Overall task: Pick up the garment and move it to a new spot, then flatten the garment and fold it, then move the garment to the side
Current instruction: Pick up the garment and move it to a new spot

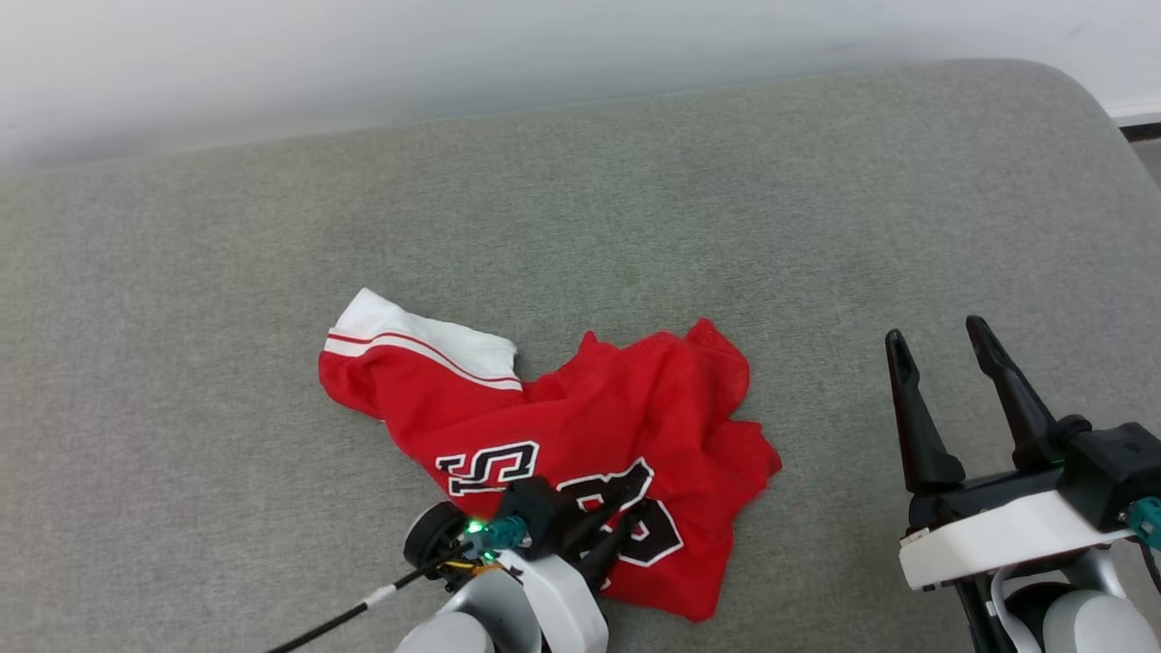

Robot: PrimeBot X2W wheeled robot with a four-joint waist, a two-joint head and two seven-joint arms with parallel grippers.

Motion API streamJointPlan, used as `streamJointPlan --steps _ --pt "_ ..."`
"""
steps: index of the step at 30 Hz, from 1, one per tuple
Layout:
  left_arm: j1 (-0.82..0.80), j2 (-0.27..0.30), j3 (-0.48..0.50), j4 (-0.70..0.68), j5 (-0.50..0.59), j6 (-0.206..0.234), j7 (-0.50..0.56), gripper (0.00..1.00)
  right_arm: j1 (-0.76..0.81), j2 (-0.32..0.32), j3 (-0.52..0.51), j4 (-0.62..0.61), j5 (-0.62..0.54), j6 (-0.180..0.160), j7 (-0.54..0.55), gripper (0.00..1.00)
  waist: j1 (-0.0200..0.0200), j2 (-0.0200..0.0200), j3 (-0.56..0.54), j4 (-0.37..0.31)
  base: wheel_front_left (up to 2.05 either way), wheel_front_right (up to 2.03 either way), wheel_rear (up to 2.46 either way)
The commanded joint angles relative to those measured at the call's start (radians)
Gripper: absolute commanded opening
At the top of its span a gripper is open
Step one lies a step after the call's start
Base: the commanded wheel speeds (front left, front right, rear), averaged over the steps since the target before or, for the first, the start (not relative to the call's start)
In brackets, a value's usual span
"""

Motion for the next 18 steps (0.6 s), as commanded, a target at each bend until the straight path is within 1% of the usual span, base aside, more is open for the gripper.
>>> streamJointPlan --steps 1,2,3,4,5,9,10,18 --pt "0.007 0.002 -0.008 -0.003 0.010 -0.006 -0.008 0.00 -0.015 0.001 -0.001 0.001 -0.007 0.000 -0.004 1.00 0.0000 -0.0001 0.003 0.011 0.00 0.00 0.00" --pt "0.010 0.001 -0.021 -0.003 0.013 -0.008 -0.009 0.36 -0.018 0.001 -0.003 0.005 -0.008 0.000 -0.006 1.00 0.0000 -0.0001 -0.001 0.017 0.00 0.00 0.00" --pt "0.011 -0.001 -0.030 -0.008 0.015 -0.012 -0.017 0.86 -0.019 0.001 -0.002 0.007 -0.007 0.000 -0.006 1.00 0.0000 -0.0001 -0.006 0.021 0.00 0.00 0.00" --pt "0.004 -0.002 -0.030 -0.020 0.020 -0.013 -0.033 1.00 -0.021 0.001 -0.001 0.009 -0.007 0.000 -0.007 1.00 0.0000 -0.0001 -0.012 0.026 0.00 0.00 0.00" --pt "-0.006 -0.001 -0.028 -0.039 0.032 -0.007 -0.065 1.00 -0.021 0.001 -0.002 0.017 -0.010 0.000 -0.007 1.00 0.0000 -0.0001 -0.031 0.036 0.00 0.00 0.00" --pt "-0.017 -0.005 0.005 -0.095 0.052 0.037 -0.139 1.00 -0.006 0.001 -0.006 0.027 -0.009 0.000 0.000 1.00 0.0000 -0.0001 -0.075 0.056 0.00 0.00 0.00" --pt "-0.017 -0.005 0.005 -0.095 0.052 0.037 -0.139 1.00 -0.006 0.001 -0.006 0.027 -0.009 0.000 0.000 1.00 0.0000 -0.0001 -0.075 0.056 0.00 0.00 0.00" --pt "0.009 0.010 0.123 -0.184 0.034 0.136 -0.201 1.00 0.034 0.001 -0.016 0.037 -0.002 0.000 0.013 1.00 0.0000 -0.0001 -0.143 0.082 0.00 0.00 0.00"
